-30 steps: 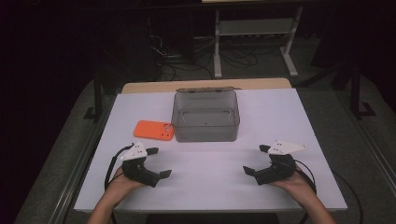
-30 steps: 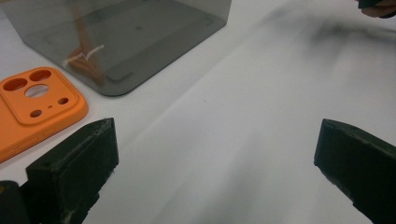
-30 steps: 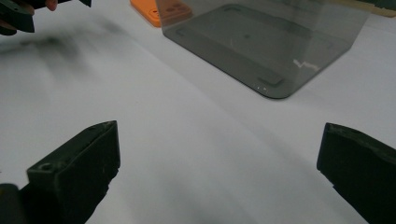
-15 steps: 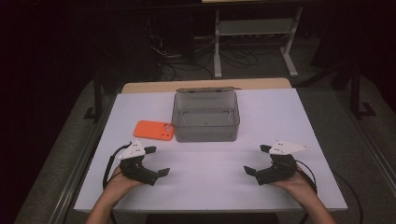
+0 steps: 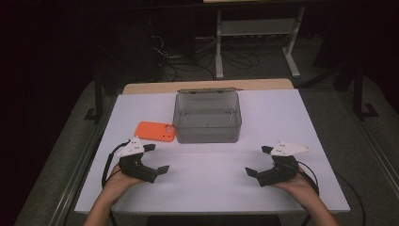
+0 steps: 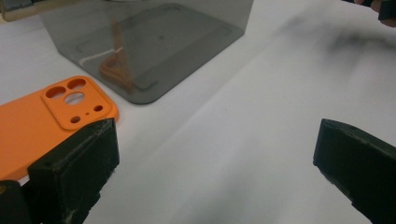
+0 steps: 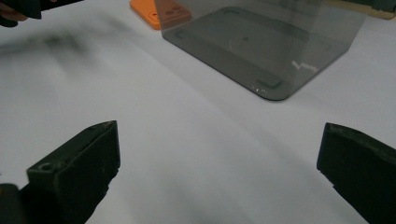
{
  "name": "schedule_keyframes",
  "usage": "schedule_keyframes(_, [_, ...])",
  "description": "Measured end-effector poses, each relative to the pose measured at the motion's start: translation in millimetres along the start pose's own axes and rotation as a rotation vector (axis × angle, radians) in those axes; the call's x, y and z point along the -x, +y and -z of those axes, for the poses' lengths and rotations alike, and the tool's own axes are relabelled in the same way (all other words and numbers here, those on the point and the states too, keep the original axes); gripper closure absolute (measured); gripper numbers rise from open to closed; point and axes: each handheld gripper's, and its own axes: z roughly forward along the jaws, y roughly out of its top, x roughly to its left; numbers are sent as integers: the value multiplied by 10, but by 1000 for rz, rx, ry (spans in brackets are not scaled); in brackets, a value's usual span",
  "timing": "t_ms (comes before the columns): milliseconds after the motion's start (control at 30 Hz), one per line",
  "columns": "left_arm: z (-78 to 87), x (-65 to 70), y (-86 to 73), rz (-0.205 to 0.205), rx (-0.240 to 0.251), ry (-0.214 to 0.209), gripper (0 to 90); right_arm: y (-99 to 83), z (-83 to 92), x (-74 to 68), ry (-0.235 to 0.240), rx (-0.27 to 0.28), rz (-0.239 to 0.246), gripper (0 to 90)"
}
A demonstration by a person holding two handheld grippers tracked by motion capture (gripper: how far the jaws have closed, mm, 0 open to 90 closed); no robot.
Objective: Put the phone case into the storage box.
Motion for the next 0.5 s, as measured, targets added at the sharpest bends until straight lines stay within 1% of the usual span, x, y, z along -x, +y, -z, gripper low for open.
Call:
schedule_keyframes(233, [10, -32, 22, 5, -1, 11, 0, 1, 8, -10, 2, 5, -3, 0])
schedule_keyframes(500, [5, -40, 49, 0, -3, 12, 0, 10, 5, 3, 5, 13, -3, 0])
